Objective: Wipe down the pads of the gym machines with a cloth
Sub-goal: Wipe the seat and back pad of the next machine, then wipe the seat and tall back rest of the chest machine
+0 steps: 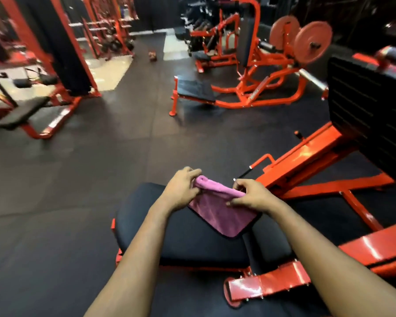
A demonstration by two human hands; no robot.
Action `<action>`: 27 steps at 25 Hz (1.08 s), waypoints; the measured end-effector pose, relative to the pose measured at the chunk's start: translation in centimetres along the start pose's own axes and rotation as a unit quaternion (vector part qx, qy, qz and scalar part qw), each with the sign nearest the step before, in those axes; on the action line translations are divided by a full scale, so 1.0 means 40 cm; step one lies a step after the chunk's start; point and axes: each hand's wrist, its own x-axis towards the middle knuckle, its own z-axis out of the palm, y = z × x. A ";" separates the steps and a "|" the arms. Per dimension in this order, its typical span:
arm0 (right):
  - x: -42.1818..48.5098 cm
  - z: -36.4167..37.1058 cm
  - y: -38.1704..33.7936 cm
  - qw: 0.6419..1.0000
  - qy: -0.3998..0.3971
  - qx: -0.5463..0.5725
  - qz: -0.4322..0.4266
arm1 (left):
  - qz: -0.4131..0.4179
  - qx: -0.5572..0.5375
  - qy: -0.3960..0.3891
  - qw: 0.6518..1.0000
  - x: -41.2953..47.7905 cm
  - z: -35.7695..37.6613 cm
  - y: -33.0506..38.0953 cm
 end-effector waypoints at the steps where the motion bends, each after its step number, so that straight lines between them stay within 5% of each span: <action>1: 0.023 0.003 -0.054 0.999 -0.018 0.029 -0.036 | -0.005 -0.009 0.009 1.000 -0.009 -0.046 0.008; 7: 0.158 0.129 -0.405 0.975 -0.035 0.082 -0.204 | -0.118 -0.091 0.095 0.984 -0.147 -0.281 -0.106; 10: 0.204 0.258 -0.537 0.972 -0.064 0.121 -0.193 | -0.221 0.010 0.076 0.972 -0.283 -0.363 -0.267; 13: 0.252 0.425 -0.644 0.971 -0.090 0.154 -0.157 | -0.278 -0.005 0.118 0.953 -0.403 -0.443 -0.415; 18: 0.326 0.724 -0.855 0.953 -0.125 0.223 -0.166 | -0.270 -0.011 0.152 0.951 -0.566 -0.662 -0.628; 22: 0.394 0.899 -1.030 0.952 -0.057 0.255 -0.157 | -0.302 0.000 0.115 0.946 -0.694 -0.851 -0.815; 27: 0.497 1.052 -1.180 0.949 -0.007 0.298 -0.105 | -0.320 0.049 0.305 0.896 -0.705 -0.935 -1.016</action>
